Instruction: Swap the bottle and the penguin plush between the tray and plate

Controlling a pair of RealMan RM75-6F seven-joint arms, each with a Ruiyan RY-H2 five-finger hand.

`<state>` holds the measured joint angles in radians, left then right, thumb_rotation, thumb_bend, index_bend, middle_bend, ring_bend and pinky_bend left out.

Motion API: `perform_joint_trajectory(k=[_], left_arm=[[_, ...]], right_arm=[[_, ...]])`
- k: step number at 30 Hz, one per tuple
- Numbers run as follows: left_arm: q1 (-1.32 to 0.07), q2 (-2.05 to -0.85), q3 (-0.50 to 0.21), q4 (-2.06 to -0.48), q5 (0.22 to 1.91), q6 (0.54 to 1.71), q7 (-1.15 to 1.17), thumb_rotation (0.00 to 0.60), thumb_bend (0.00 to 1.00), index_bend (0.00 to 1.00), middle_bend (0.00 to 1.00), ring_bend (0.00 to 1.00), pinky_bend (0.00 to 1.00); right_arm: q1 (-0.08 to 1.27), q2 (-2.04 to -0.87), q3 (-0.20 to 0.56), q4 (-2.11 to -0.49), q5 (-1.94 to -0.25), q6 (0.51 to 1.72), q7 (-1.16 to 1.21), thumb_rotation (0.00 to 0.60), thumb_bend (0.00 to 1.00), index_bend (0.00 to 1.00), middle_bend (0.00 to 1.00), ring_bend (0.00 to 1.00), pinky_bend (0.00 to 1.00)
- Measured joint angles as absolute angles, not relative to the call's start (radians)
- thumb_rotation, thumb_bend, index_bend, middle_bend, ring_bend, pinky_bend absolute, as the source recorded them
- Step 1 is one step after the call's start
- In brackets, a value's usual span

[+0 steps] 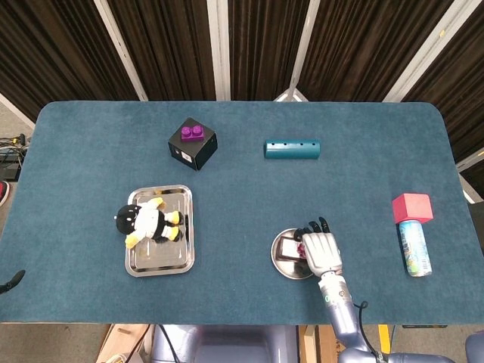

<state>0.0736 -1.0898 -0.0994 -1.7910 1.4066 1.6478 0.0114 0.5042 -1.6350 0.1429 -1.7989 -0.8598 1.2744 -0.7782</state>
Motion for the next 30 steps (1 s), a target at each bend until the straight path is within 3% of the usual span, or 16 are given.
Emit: perform_joint_trajectory(k=[11, 22, 30], left_arm=[[0.076, -1.089, -0.099, -1.791, 1.408, 1.651, 0.008, 0.600, 0.23, 0.13, 0.02, 0.00, 0.13], [0.080, -1.085, -0.098, -1.792, 1.407, 1.653, -0.003, 0.600, 0.23, 0.13, 0.02, 0.00, 0.13], [0.081, -1.083, -0.103, -1.791, 1.395, 1.652, -0.008, 0.600, 0.23, 0.13, 0.02, 0.00, 0.13]], right_arm=[[0.508, -1.653, 0.148, -1.774, -0.878, 1.305, -0.760, 0.600, 0.21, 0.56, 0.52, 0.28, 0.00], [0.529, -1.632, 0.163, -1.842, -0.916, 1.332, -0.796, 0.600, 0.22, 0.57, 0.53, 0.28, 0.00], [0.627, -1.617, 0.262, -1.884, -0.869, 1.287, -0.873, 0.600, 0.22, 0.57, 0.53, 0.28, 0.00]])
